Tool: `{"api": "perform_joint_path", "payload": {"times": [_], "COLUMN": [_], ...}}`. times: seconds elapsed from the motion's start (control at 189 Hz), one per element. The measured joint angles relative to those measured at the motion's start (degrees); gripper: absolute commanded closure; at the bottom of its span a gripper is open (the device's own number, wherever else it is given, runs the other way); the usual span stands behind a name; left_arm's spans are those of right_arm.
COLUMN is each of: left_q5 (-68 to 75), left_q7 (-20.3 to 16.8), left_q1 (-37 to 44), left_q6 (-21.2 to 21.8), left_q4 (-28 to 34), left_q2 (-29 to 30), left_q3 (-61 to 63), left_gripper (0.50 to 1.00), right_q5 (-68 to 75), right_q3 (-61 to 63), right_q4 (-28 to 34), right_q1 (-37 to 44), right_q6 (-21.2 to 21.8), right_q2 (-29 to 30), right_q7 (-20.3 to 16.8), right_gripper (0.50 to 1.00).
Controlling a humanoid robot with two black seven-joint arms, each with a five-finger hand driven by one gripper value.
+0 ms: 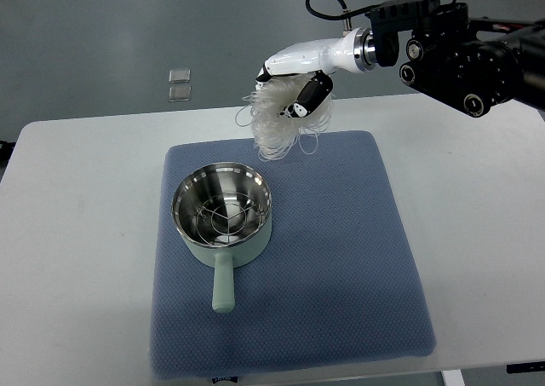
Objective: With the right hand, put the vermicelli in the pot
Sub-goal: 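Lift the vermicelli up off the mat with the right hand, then carry the vermicelli over the steel pot and lower it in, then open the right hand fingers to release the vermicelli into the pot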
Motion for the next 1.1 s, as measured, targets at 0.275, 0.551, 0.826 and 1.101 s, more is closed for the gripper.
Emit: {"api": "perform_joint_path", "payload": {"times": [0.275, 0.551, 0.826, 1.101], "left_q5": [0.00, 0.00, 0.00, 0.00], "left_q7": [0.00, 0.00, 0.00, 0.00], "left_q1": [0.01, 0.00, 0.00, 0.01], "left_q6": [0.00, 0.00, 0.00, 0.00], "left_q4": [0.00, 0.00, 0.00, 0.00], "left_q2": [0.00, 0.00, 0.00, 0.00], "left_q3": [0.01, 0.01, 0.01, 0.01], "left_gripper": [0.500, 0.500, 0.500, 0.500], "right_q5": [0.09, -0.46, -0.30, 0.51], "right_q3": [0.17, -0.16, -0.03, 0.66], "right_q4": [3.24, 3.22, 2.54, 2.57], "right_q1": [3.80, -0.88, -5.02, -5.99], "right_q6": [0.04, -0.12, -0.83, -0.98], "right_q2": [6.38, 12.57, 13.17, 13.17], "right_q7": [-0.04, -0.82, -0.98, -0.86], "right_gripper": [1.000, 1.000, 0.713, 0.597]}}
